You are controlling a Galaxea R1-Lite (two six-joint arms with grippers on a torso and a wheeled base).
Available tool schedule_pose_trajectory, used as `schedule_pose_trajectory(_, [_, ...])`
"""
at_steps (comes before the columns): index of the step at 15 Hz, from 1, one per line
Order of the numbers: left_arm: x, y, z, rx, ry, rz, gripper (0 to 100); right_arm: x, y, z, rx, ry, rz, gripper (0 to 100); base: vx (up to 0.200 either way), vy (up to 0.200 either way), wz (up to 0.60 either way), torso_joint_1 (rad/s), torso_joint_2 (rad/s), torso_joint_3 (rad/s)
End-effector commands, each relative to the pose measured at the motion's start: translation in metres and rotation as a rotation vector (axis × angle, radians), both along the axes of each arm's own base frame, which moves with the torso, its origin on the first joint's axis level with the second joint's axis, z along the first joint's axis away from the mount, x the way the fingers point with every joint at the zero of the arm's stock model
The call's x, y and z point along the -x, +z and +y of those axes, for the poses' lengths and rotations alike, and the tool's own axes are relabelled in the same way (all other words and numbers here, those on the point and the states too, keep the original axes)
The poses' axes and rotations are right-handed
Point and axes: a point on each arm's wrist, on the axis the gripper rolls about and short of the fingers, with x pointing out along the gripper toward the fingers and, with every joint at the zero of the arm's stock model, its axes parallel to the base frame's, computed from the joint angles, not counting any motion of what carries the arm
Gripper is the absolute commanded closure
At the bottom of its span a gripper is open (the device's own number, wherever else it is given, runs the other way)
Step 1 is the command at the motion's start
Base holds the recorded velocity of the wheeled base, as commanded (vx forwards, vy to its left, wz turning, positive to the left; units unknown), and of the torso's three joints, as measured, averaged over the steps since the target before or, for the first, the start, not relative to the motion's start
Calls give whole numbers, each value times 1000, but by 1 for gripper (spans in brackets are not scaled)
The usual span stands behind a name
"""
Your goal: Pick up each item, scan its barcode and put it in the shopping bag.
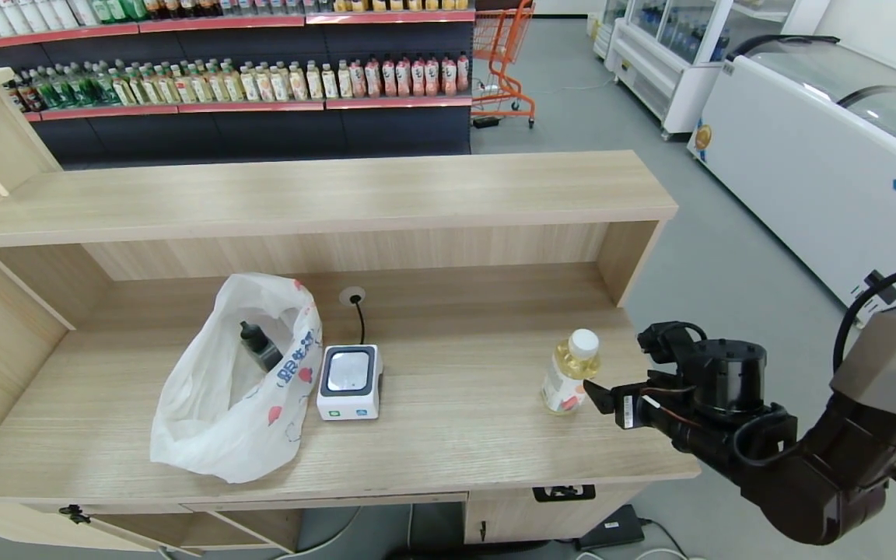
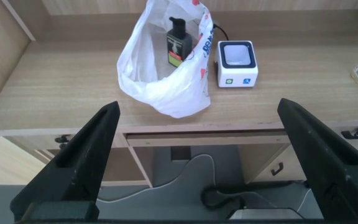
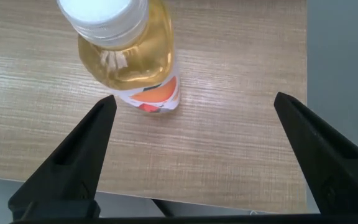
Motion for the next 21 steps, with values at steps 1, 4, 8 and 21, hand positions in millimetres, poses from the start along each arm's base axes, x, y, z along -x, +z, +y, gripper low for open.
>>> schedule_pose_trajectory(1, [0, 0, 0, 0, 0, 0, 0, -5, -10, 3, 1, 9, 1, 0, 0, 0, 0, 0, 0, 0])
schedule_pose_trajectory(4, [0, 0, 0, 0, 0, 1, 0, -16, -16, 7, 29, 23, -32, 0, 0, 0, 0, 0, 0, 0])
schedule_pose_trajectory(8, [0, 0, 0, 0, 0, 0, 0, -28, -25, 11, 57, 44, -77, 0, 0, 0, 0, 0, 0, 0])
schedule_pose_trajectory(21, [0, 0, 0, 0, 0, 0, 0, -35, -29, 14, 59, 102, -130, 100, 0, 0, 0, 0, 0, 0])
